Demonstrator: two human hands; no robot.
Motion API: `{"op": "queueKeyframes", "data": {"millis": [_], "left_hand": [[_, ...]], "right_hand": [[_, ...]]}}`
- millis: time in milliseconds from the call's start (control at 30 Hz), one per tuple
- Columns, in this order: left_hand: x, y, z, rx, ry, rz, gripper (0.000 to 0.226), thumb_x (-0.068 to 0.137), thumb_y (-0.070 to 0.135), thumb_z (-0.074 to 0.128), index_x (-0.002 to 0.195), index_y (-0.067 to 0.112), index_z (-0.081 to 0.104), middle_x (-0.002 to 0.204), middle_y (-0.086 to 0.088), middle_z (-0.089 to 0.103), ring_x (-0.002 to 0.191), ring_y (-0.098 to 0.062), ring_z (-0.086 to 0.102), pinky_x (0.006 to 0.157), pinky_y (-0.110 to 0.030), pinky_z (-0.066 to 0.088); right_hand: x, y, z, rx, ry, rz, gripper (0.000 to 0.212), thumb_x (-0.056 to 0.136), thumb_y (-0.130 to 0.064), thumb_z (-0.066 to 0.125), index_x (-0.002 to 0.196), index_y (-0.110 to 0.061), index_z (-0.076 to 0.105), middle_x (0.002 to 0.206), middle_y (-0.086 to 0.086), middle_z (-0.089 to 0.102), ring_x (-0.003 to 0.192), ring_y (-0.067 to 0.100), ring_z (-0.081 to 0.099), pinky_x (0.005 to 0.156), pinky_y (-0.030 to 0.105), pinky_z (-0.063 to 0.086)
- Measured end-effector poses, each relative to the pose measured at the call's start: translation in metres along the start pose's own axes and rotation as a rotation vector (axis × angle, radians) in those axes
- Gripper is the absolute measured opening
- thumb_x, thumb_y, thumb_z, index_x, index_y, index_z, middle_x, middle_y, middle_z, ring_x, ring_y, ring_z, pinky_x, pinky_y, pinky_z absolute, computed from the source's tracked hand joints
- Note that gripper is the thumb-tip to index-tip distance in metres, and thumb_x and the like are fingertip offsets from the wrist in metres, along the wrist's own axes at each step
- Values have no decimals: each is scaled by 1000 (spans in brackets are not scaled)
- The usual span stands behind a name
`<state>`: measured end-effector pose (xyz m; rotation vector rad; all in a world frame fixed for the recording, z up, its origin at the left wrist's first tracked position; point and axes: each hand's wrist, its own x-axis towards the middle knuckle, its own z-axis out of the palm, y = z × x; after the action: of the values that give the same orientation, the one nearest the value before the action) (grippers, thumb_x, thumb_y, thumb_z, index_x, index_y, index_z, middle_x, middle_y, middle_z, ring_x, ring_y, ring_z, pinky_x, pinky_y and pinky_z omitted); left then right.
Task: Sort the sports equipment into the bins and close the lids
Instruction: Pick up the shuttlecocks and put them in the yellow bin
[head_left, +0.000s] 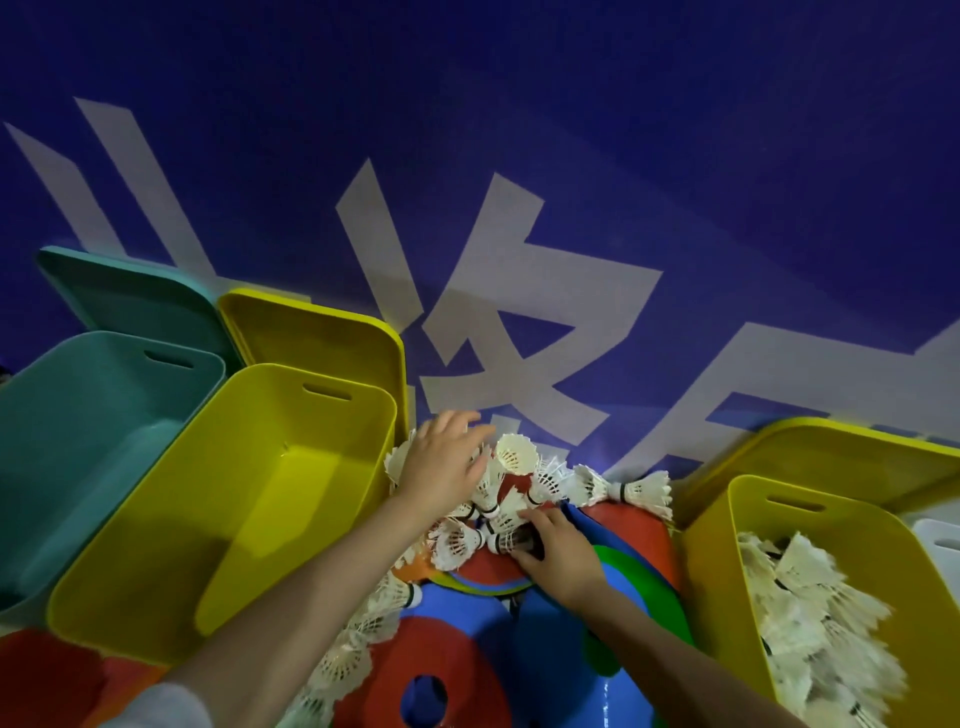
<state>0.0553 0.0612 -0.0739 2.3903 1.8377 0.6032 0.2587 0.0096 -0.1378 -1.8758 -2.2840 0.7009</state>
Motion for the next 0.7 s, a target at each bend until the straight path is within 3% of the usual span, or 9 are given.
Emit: {"op": "queueKeyframes", "data": {"millis": [67,200,333,467,600,700], "left_hand": [[8,-7,-3,-45,16,-96,46,93,37,51,138,30,43,144,4,40,135,-18,31,110,-36,29],[8,-19,1,-181,-237,-274,65,91,34,58,148,25,28,150,-4,34,134,-25,38,105,-37,42],[-4,-21,2,-104,-238,-209,56,90,32,58,141,22,40,145,-1,44,132,-22,39,104,-33,38],[-12,-17,-10,10,-261,-138,64,83,41,64,140,25,41,138,-2,45,128,-23,39,102,-34,40],[-21,-24,-27,-57,-445,-135,58,79,41,70,130,26,51,128,-5,44,109,-20,53,89,-28,46],[-27,-27,-42,-100,-413,-134,56,77,39,74,126,24,53,127,-3,50,109,-17,53,88,-27,46]], "right_hand": [[-1,1,-1,41,15,-12,53,87,-44,59,135,-27,45,134,-4,46,117,17,51,96,29,44],[-5,-2,-5,86,52,-7,53,86,-42,61,135,-26,45,132,-4,47,118,15,50,96,27,44],[-14,-3,-13,139,82,8,52,86,-42,62,134,-27,46,132,-7,48,116,11,51,92,24,44],[-32,3,-22,170,92,17,53,87,-42,62,135,-27,46,130,-6,48,116,11,51,92,21,43],[-53,9,-35,226,170,36,50,86,-41,65,131,-26,50,120,-6,52,108,9,54,93,22,44],[-69,17,-45,288,248,54,47,84,-40,68,126,-26,53,115,-6,56,102,8,56,90,24,47]]}}
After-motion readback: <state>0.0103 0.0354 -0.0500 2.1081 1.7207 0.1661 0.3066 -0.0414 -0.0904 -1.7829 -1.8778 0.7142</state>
